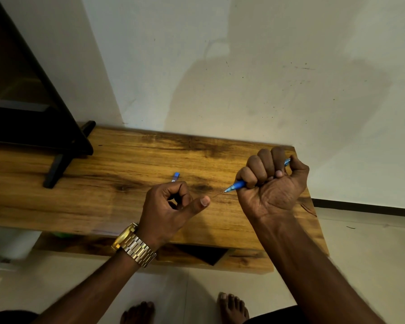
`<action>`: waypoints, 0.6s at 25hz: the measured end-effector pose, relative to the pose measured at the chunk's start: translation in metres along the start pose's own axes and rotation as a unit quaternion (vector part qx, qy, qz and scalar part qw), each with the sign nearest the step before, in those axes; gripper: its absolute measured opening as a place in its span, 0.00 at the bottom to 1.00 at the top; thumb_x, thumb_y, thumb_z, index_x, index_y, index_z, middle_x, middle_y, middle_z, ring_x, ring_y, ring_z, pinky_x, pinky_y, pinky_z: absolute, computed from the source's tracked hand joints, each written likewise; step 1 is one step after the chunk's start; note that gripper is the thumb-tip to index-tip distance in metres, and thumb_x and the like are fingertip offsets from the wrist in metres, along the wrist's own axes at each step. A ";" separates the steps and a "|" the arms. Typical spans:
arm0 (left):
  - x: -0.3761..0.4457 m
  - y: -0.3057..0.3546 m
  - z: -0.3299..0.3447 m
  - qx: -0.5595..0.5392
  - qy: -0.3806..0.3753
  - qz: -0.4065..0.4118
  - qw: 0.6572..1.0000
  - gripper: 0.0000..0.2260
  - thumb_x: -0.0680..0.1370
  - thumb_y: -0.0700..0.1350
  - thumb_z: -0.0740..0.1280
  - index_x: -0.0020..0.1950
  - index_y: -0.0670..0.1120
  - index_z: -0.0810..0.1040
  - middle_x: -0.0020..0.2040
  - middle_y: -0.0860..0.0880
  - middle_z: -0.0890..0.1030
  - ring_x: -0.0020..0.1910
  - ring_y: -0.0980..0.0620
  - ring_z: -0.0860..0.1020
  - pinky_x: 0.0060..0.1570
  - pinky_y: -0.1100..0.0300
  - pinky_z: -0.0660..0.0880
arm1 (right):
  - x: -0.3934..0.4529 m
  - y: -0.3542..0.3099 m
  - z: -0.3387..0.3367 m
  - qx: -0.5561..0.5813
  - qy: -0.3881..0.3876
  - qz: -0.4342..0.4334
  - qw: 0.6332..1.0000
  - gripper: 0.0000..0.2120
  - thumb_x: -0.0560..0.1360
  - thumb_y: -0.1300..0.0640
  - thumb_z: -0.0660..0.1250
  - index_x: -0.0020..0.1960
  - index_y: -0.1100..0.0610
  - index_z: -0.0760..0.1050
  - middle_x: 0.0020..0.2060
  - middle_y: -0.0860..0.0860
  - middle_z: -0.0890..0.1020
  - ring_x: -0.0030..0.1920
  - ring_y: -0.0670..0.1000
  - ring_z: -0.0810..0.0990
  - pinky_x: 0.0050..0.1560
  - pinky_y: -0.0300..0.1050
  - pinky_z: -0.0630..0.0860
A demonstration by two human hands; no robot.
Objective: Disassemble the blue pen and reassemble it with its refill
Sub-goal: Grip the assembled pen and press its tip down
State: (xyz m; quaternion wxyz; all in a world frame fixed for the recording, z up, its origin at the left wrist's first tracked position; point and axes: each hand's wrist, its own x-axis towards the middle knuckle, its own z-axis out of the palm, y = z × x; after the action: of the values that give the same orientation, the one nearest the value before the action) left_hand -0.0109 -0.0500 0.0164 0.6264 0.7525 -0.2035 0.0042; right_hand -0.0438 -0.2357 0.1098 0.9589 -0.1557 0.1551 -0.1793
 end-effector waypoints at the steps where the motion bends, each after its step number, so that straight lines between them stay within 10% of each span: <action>1: 0.000 0.000 0.000 -0.001 0.001 -0.001 1.000 0.29 0.72 0.70 0.76 0.32 0.45 0.74 0.29 0.49 0.77 0.31 0.39 0.77 0.40 0.45 0.79 | 0.003 0.003 -0.004 0.027 -0.049 0.009 0.998 0.19 0.74 0.46 0.59 0.29 0.50 0.56 0.25 0.47 0.55 0.29 0.46 0.50 0.27 0.41 0.50; 15: -0.001 0.003 0.005 0.003 -0.001 0.014 1.000 0.21 0.72 0.62 0.77 0.31 0.52 0.74 0.28 0.49 0.77 0.30 0.44 0.77 0.36 0.49 0.76 | 0.004 0.019 -0.019 0.040 -0.148 0.076 0.985 0.20 0.77 0.45 0.57 0.29 0.51 0.60 0.25 0.46 0.56 0.25 0.46 0.53 0.25 0.41 0.52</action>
State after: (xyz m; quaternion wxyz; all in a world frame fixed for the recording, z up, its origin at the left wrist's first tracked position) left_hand -0.0142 -0.0551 0.0183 0.6237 0.7516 -0.2144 0.0124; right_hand -0.0414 -0.2251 0.0851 0.9876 -0.1296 0.0150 -0.0872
